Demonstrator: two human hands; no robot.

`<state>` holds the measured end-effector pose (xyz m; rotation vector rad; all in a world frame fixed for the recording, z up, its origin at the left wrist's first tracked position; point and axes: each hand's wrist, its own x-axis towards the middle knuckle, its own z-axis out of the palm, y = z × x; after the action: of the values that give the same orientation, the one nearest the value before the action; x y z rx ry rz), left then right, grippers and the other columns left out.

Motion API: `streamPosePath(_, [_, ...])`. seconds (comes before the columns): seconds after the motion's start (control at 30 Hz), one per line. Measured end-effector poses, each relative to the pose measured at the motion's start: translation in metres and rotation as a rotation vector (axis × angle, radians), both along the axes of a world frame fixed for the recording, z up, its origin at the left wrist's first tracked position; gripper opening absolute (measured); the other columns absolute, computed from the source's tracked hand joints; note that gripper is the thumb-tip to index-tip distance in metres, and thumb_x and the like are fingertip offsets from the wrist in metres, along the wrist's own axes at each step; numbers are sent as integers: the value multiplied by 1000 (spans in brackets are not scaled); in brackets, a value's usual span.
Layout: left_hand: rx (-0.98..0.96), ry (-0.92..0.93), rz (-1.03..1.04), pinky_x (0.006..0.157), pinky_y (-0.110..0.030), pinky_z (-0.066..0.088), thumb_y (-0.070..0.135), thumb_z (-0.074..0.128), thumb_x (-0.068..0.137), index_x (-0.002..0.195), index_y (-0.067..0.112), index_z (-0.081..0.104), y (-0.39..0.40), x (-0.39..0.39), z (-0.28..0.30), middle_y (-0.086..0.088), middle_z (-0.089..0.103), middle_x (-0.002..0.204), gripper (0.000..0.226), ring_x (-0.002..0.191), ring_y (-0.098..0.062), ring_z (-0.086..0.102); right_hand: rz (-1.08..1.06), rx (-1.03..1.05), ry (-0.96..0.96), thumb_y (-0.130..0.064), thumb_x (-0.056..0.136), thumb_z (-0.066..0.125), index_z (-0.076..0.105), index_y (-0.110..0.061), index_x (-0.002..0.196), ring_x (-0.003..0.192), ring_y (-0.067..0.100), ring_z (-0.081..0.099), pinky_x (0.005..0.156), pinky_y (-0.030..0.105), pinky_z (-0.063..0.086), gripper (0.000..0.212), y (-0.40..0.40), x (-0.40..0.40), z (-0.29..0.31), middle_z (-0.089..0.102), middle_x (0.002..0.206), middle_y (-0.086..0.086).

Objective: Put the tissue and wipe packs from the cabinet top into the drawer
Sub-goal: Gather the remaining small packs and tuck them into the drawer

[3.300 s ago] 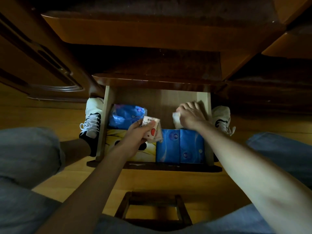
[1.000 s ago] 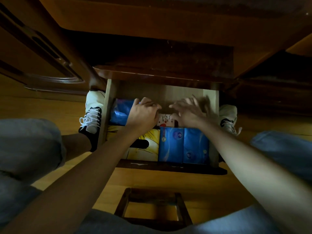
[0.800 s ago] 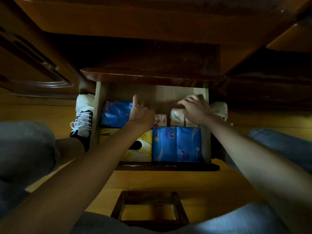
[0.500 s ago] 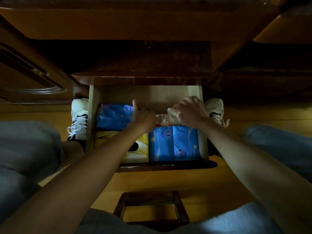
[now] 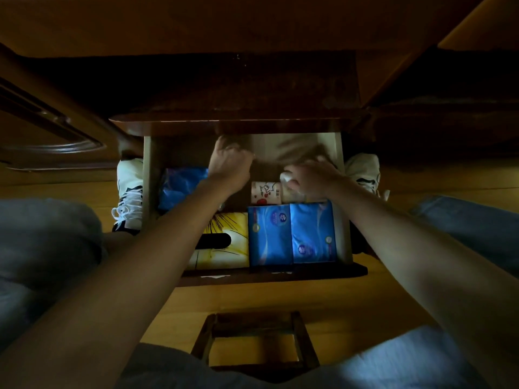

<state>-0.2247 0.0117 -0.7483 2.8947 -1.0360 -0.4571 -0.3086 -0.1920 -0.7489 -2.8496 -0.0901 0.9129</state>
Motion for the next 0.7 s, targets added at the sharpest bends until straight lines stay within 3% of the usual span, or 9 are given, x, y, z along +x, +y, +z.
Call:
streamPosePath(0.1, [80, 185, -100, 122, -52, 4, 28, 56, 100, 118, 27, 68, 6, 6, 0, 1, 71, 120, 22, 127, -21, 55, -12, 33, 16, -47, 105, 44, 62, -15, 124, 115, 28, 61, 110, 50, 29, 41, 4, -2, -5, 68, 120, 7])
streamPosePath(0.2, [169, 300, -194, 122, -56, 0, 39, 59, 98, 111, 26, 72, -1, -3, -2, 4, 73, 110, 22, 121, -18, 59, 6, 27, -5, -44, 102, 50, 65, -18, 115, 111, 26, 62, 107, 47, 30, 33, 3, 1, -8, 69, 112, 4])
streamPosePath(0.4, [245, 271, -222, 119, -57, 10, 45, 62, 95, 114, 28, 72, -6, -5, -3, 4, 72, 114, 27, 122, -21, 58, 27, 1, 33, -40, 97, 57, 62, -20, 121, 118, 25, 61, 112, 50, 26, 32, 4, -1, -10, 67, 119, 2])
streamPosePath(0.5, [199, 308, -211, 121, -54, 10, 37, 61, 97, 121, 27, 69, -6, -8, -5, 3, 70, 120, 27, 124, -21, 57, 21, -16, 46, -39, 97, 56, 61, -19, 127, 122, 26, 59, 117, 52, 21, 37, 5, -2, -8, 68, 122, 3])
streamPosePath(0.6, [224, 319, -258, 120, -50, 12, 31, 56, 99, 124, 28, 66, -7, -11, -4, 4, 69, 123, 27, 123, -19, 58, -59, -7, -31, -34, 97, 55, 49, -14, 144, 133, 32, 52, 117, 52, 26, 52, 4, -1, -1, 61, 140, 12])
streamPosePath(0.7, [257, 216, -328, 117, -49, 22, 33, 53, 97, 134, 29, 59, -7, -17, 1, -1, 61, 137, 38, 133, -23, 48, -115, -22, -83, -29, 99, 53, 38, -18, 155, 143, 32, 42, 119, 51, 24, 58, -2, 1, 16, 50, 153, 12])
